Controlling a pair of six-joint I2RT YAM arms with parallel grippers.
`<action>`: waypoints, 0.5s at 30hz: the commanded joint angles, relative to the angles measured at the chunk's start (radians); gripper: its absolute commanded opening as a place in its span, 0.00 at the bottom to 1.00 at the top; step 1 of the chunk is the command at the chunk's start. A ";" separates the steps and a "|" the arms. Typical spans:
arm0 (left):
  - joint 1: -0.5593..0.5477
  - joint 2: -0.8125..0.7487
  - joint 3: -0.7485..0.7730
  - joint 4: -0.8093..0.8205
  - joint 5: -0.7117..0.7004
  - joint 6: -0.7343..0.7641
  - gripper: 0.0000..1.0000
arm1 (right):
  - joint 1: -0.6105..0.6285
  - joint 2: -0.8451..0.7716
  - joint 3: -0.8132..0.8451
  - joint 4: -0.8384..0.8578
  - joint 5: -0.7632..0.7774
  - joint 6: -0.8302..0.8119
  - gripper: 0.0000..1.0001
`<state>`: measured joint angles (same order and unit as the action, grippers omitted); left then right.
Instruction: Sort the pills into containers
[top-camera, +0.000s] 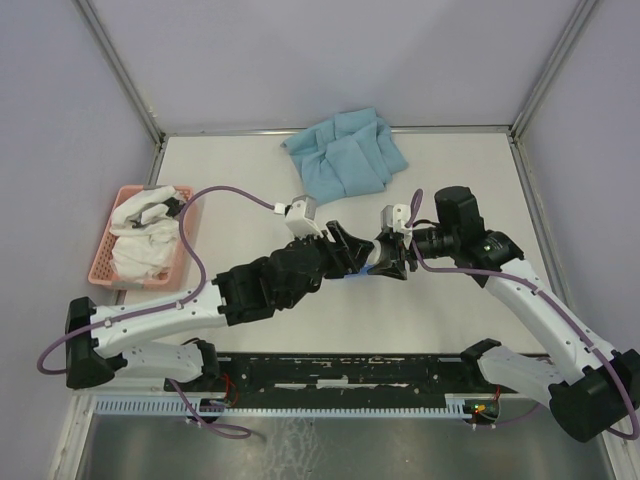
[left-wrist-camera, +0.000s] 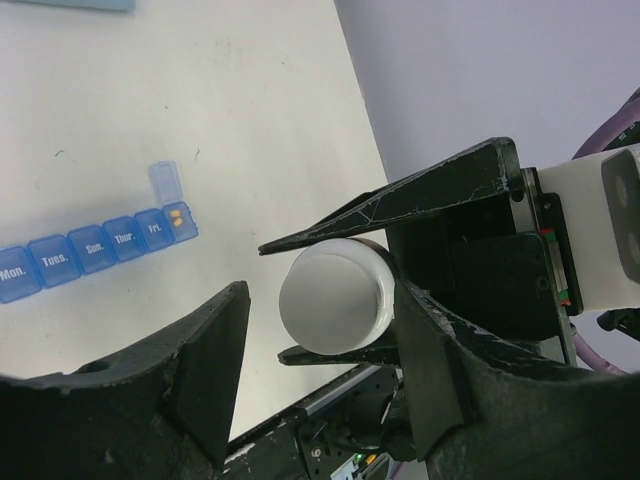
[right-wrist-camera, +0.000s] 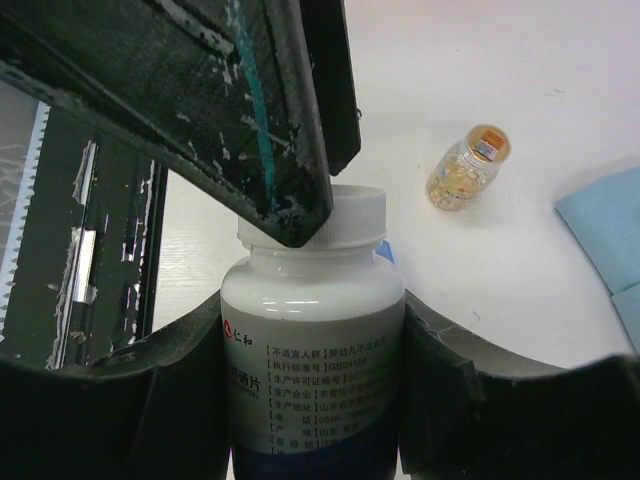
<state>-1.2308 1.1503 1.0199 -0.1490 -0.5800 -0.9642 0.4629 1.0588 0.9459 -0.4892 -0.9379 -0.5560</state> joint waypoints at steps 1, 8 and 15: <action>-0.006 0.007 0.037 0.029 -0.009 -0.038 0.65 | 0.005 -0.023 0.019 0.012 -0.005 -0.013 0.01; -0.006 0.002 0.026 0.049 0.031 -0.046 0.61 | 0.007 -0.017 0.021 0.014 -0.011 -0.005 0.01; -0.005 0.002 0.008 0.084 0.075 -0.046 0.51 | 0.008 -0.010 0.022 0.021 -0.028 0.015 0.01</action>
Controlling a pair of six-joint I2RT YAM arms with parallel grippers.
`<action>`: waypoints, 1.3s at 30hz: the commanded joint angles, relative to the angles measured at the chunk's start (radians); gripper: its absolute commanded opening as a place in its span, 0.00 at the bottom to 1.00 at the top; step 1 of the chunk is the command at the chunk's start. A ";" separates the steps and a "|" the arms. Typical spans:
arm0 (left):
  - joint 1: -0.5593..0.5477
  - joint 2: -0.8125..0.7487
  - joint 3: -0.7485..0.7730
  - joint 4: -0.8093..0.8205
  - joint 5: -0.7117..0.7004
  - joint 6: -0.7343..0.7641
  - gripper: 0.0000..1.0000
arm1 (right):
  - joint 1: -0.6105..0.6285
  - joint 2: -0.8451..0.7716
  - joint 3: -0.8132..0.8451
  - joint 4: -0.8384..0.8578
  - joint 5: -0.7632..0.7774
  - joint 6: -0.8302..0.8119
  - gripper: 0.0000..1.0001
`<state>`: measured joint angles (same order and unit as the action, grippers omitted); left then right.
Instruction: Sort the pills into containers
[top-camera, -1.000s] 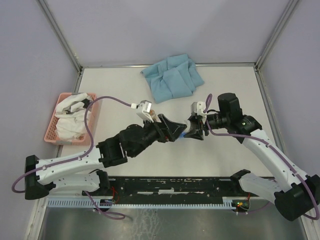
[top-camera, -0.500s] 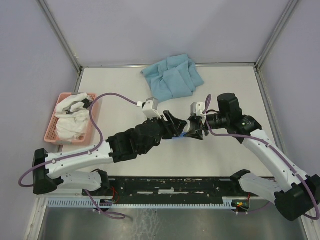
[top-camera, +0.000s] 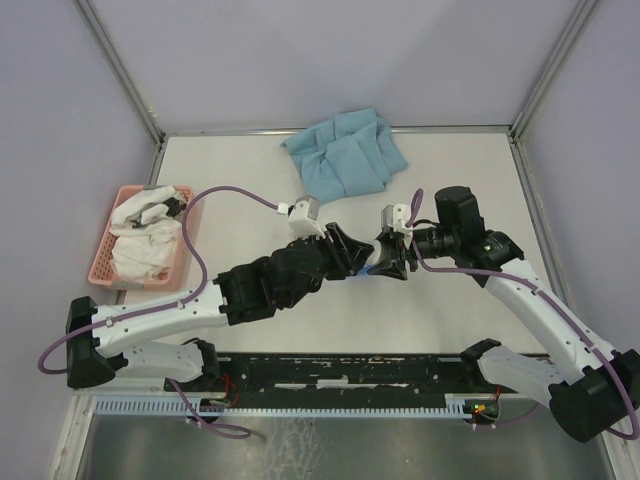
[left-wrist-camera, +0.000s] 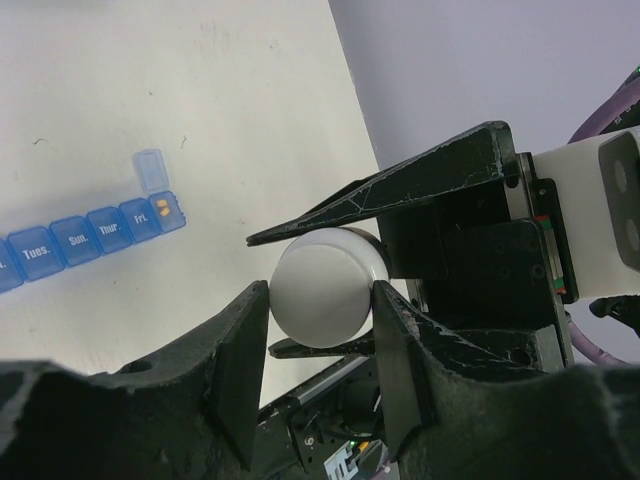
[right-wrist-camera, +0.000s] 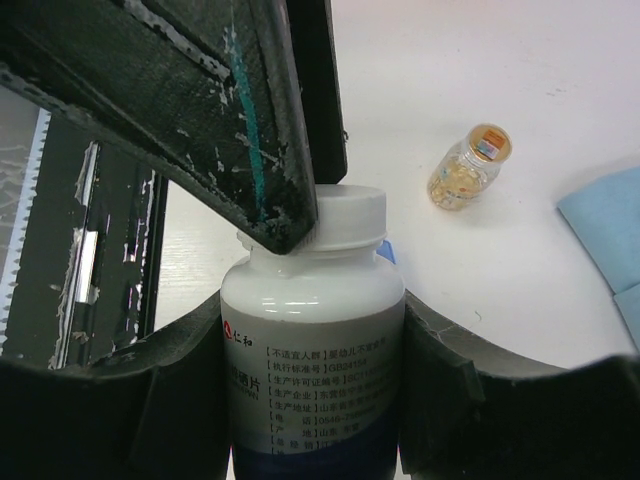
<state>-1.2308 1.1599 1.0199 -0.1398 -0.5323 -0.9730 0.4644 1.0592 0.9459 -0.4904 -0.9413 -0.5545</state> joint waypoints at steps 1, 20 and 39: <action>-0.005 -0.008 0.007 0.075 0.028 -0.035 0.49 | 0.005 -0.010 0.022 0.023 -0.026 0.016 0.01; 0.067 -0.139 -0.209 0.425 0.562 0.479 0.36 | -0.008 0.017 0.025 0.102 -0.188 0.179 0.01; 0.166 -0.288 -0.216 0.344 0.678 0.832 0.73 | -0.012 0.044 0.016 0.165 -0.256 0.267 0.01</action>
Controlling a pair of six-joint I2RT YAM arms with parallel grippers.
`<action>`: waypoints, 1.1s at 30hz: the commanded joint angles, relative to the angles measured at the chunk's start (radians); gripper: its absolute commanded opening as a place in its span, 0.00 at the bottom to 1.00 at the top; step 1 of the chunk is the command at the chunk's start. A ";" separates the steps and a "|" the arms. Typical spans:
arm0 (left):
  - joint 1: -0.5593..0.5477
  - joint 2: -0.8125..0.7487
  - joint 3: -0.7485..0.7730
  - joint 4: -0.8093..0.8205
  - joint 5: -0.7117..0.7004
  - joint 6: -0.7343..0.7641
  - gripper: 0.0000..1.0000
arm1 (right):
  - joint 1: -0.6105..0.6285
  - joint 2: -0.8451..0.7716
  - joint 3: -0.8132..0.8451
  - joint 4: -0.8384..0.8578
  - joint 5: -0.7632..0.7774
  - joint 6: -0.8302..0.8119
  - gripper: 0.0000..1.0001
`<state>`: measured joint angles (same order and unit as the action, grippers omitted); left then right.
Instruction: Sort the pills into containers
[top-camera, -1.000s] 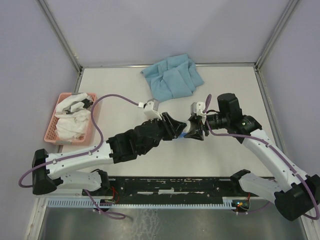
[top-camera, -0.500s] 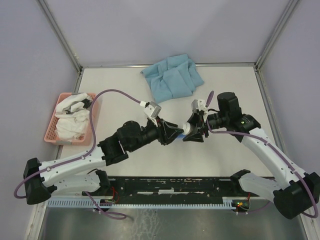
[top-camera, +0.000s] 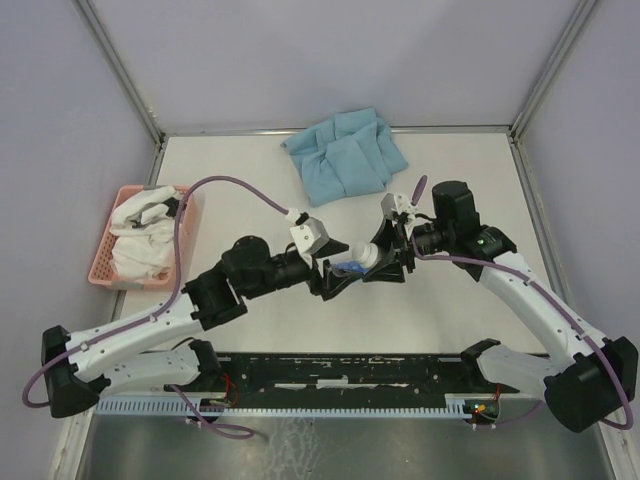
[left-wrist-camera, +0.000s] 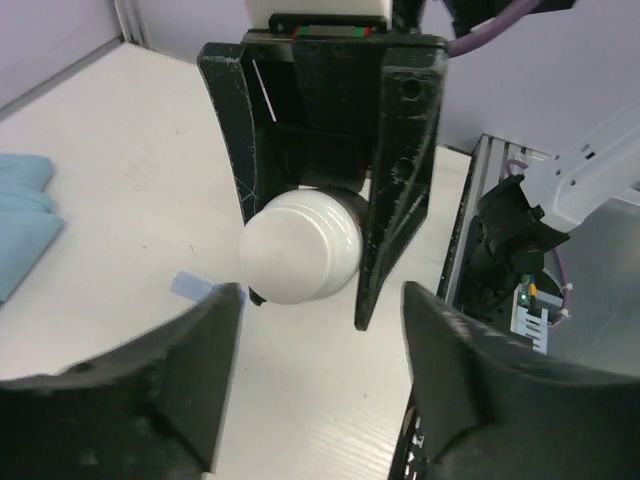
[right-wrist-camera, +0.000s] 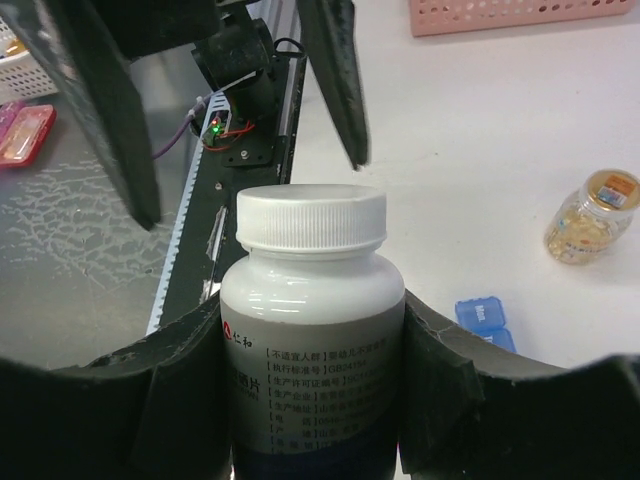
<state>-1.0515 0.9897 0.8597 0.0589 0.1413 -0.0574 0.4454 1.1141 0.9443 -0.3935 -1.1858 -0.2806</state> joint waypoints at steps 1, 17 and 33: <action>-0.014 -0.156 -0.091 0.173 -0.048 -0.148 0.83 | 0.008 -0.012 0.019 0.062 -0.007 -0.017 0.01; -0.044 -0.020 0.089 -0.086 -0.397 -0.821 0.99 | 0.009 -0.008 0.027 0.005 0.032 -0.086 0.01; -0.048 0.079 0.111 -0.043 -0.370 -0.831 0.67 | 0.008 -0.013 0.030 -0.004 0.034 -0.094 0.01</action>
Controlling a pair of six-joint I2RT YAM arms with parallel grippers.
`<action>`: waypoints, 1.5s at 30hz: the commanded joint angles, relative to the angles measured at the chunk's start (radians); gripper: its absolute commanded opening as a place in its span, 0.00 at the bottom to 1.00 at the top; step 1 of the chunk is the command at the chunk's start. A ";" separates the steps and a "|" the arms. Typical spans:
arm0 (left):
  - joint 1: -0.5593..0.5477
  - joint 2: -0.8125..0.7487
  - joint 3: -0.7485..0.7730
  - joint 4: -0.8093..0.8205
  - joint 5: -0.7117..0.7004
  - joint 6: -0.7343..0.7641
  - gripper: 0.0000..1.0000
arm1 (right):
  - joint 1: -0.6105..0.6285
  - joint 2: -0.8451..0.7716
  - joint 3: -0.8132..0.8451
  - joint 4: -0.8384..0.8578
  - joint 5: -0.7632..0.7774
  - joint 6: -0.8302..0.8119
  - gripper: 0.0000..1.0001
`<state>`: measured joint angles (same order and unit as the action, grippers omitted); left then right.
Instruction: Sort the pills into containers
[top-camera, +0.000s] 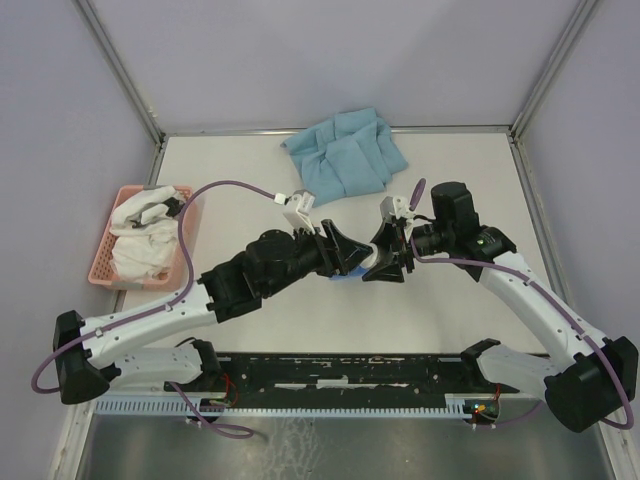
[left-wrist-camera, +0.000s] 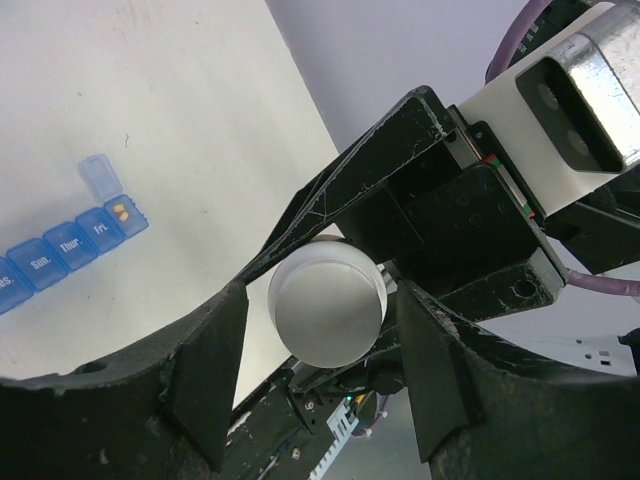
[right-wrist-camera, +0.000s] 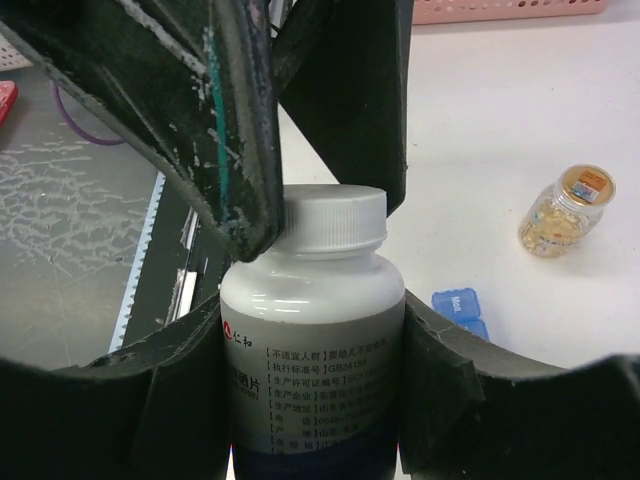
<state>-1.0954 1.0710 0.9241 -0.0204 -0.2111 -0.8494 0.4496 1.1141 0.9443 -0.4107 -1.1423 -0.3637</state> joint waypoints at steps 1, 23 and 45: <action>-0.006 0.000 0.047 0.037 -0.014 -0.039 0.63 | 0.004 -0.013 0.030 0.013 -0.010 -0.012 0.01; -0.003 0.005 0.037 0.021 0.042 0.009 0.60 | 0.004 -0.011 0.031 0.018 -0.011 -0.004 0.01; 0.224 -0.054 -0.183 0.410 0.753 0.457 0.03 | 0.004 0.000 -0.010 0.208 -0.108 0.209 0.01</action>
<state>-0.9573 1.0286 0.8265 0.1749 0.1394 -0.5980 0.4564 1.1149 0.9401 -0.3084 -1.1534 -0.2783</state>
